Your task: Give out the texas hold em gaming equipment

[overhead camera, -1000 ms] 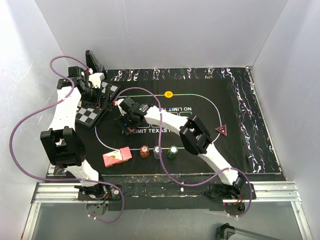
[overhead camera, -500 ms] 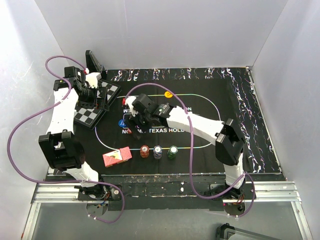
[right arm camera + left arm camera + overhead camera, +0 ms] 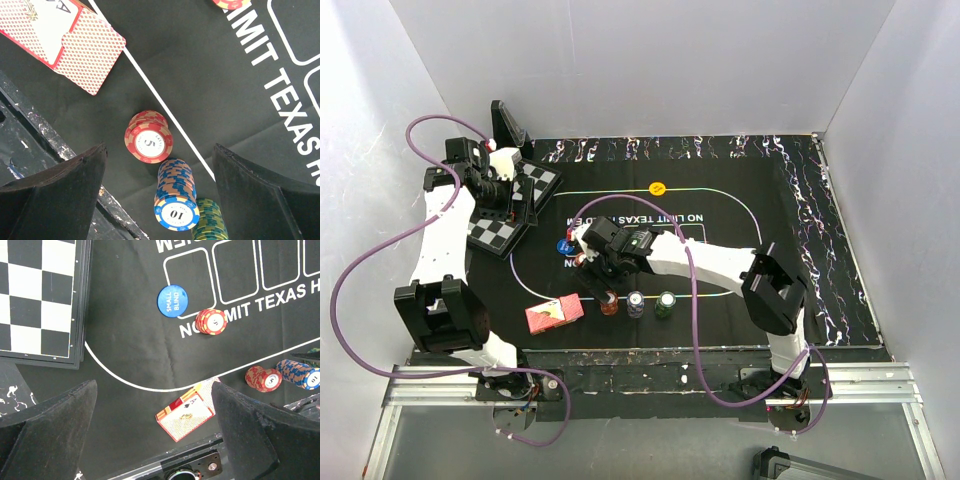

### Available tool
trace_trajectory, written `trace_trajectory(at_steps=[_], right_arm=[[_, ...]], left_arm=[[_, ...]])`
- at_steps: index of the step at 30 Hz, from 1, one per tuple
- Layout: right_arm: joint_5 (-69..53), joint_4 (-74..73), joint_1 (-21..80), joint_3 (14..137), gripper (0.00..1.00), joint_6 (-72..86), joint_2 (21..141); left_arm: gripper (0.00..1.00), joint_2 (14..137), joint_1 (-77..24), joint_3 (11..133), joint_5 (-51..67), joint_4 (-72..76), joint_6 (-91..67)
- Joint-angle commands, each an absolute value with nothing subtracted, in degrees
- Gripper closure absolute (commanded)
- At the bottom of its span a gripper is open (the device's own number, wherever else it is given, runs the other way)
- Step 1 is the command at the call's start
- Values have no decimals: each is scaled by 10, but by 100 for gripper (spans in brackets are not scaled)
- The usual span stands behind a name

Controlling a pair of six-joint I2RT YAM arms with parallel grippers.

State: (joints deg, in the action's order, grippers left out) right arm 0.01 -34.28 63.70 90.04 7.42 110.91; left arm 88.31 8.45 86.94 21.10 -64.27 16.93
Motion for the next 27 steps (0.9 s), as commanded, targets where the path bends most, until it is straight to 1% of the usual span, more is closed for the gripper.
trace_trajectory(at_steps=[1, 8, 19, 27], right_arm=[[-22, -322, 641, 898, 7, 80, 1122], [-33, -329, 647, 909, 7, 83, 1141], [-53, -325, 647, 903, 19, 91, 1151], [-58, -320, 647, 889, 23, 98, 1155]], left_arm=[[0, 857, 86, 866, 208, -641, 175], [0, 856, 87, 870, 210, -644, 178], [0, 857, 86, 877, 211, -645, 176], [0, 856, 86, 881, 208, -646, 174]])
